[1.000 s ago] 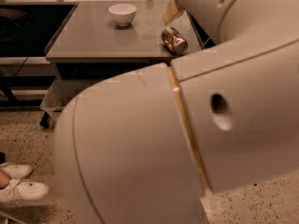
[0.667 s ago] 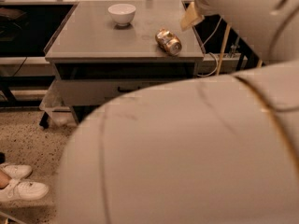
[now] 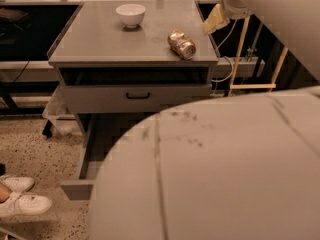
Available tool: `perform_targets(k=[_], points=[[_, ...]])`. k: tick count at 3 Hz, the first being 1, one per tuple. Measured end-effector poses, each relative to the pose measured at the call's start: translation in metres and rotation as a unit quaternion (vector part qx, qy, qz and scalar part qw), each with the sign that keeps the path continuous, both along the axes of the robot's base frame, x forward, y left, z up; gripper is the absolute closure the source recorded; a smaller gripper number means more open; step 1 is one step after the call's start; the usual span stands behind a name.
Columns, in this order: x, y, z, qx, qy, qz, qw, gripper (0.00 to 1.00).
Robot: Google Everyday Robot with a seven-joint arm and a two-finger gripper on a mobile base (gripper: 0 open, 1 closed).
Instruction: Pick orange can from middle drawer and place on counter
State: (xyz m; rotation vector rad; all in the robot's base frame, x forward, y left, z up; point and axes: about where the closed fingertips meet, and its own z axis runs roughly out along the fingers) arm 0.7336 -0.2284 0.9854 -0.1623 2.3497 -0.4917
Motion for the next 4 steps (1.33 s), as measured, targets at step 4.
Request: perform_targets(k=[4], points=[[-0.015, 0.002, -0.029, 0.042, 0.186, 0.155, 0.9693, 0.00]])
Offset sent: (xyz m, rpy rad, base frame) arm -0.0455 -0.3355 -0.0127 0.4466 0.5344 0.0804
